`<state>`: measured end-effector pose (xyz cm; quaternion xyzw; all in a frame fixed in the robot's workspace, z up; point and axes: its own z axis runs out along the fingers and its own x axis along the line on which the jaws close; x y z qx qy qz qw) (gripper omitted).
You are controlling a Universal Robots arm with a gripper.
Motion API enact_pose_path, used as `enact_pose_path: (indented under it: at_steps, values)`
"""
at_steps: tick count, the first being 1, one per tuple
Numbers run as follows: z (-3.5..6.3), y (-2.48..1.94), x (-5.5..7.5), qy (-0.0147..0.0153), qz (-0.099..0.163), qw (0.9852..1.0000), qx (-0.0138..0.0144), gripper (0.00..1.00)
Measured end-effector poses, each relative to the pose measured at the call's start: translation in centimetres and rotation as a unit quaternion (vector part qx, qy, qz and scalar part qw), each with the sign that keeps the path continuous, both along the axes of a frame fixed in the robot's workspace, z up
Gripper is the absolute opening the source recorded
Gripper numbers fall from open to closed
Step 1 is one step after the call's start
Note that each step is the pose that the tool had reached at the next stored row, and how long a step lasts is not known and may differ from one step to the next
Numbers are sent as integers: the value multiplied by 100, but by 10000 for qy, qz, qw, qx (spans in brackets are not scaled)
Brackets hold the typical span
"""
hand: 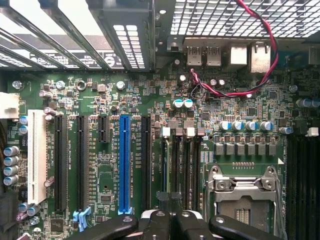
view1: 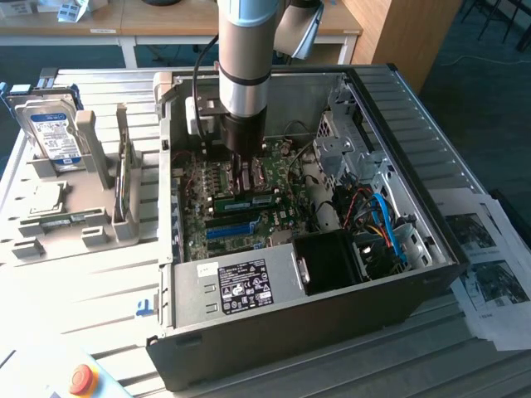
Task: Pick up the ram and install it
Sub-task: 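Press down the ram until it locks into place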
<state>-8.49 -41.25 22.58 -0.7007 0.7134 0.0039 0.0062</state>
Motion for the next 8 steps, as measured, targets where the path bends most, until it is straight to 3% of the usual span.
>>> enact_pose_path:
  at_steps: [8]
  values:
    - [-15, 0, 0, 0, 0, 10000, -1, 10]
